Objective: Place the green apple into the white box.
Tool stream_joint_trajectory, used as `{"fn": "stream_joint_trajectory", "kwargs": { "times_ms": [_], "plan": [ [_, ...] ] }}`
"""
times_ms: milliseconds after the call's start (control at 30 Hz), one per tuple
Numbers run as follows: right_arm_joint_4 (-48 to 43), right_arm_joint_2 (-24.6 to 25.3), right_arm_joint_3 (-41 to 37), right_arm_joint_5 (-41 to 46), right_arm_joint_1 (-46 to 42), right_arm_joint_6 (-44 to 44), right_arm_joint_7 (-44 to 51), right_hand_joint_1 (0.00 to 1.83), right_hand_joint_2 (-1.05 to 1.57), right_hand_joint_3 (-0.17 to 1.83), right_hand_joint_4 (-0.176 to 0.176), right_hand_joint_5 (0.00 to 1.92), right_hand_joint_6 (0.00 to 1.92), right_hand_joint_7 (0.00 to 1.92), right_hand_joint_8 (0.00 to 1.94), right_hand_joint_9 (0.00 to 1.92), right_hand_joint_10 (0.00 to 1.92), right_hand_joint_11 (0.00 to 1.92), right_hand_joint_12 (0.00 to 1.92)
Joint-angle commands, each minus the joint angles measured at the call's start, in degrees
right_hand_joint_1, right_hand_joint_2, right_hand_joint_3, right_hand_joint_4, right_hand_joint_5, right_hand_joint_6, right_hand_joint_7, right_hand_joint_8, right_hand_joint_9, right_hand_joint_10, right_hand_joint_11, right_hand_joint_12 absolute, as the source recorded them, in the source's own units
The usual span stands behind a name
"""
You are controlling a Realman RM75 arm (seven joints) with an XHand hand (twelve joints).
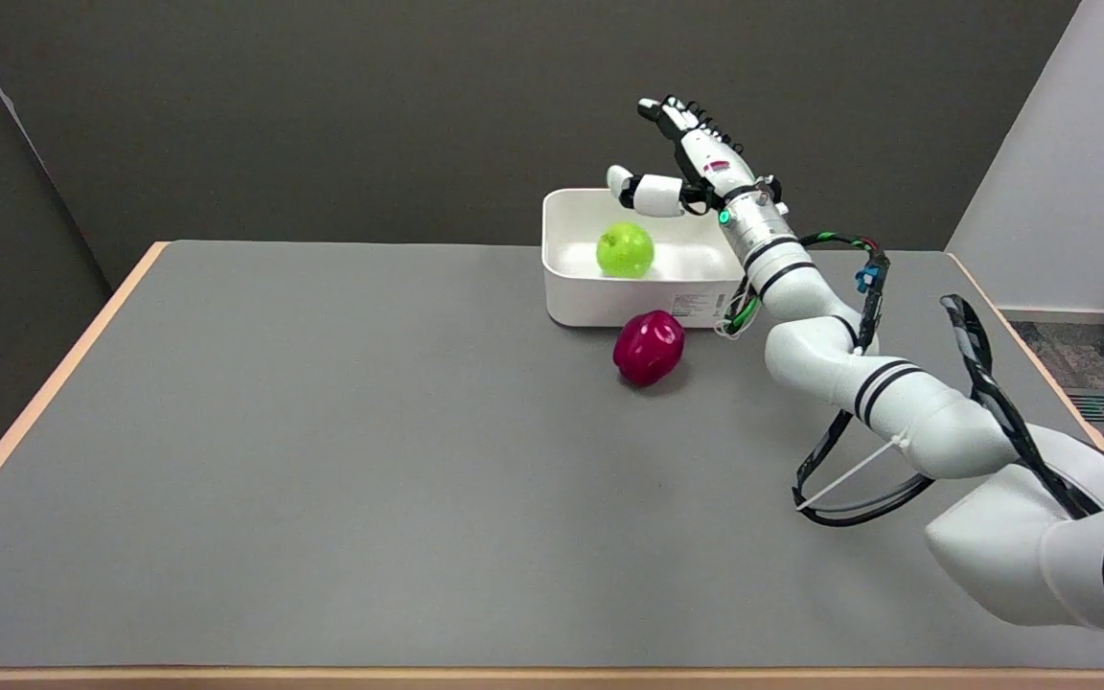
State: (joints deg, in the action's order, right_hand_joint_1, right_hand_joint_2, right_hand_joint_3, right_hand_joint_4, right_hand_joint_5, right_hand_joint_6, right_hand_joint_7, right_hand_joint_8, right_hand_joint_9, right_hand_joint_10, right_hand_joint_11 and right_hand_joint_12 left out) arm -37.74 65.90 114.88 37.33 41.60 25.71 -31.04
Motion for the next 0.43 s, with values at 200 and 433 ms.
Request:
{"fn": "stream_joint_trajectory", "kwargs": {
  "times_ms": [200,433],
  "plan": [
    [-25.69,-6.14,-11.91,5.7,-19.7,14.95,0.77,0.37,0.64,0.79,0.075,0.12,0.32,0.0,0.01,0.0,0.0,0.0,0.04],
    [-37.27,-8.25,-23.63,18.25,-39.99,29.7,2.62,0.44,0.6,0.94,0.048,0.12,0.44,0.06,0.2,0.0,0.17,0.0,0.45]
  ]
}}
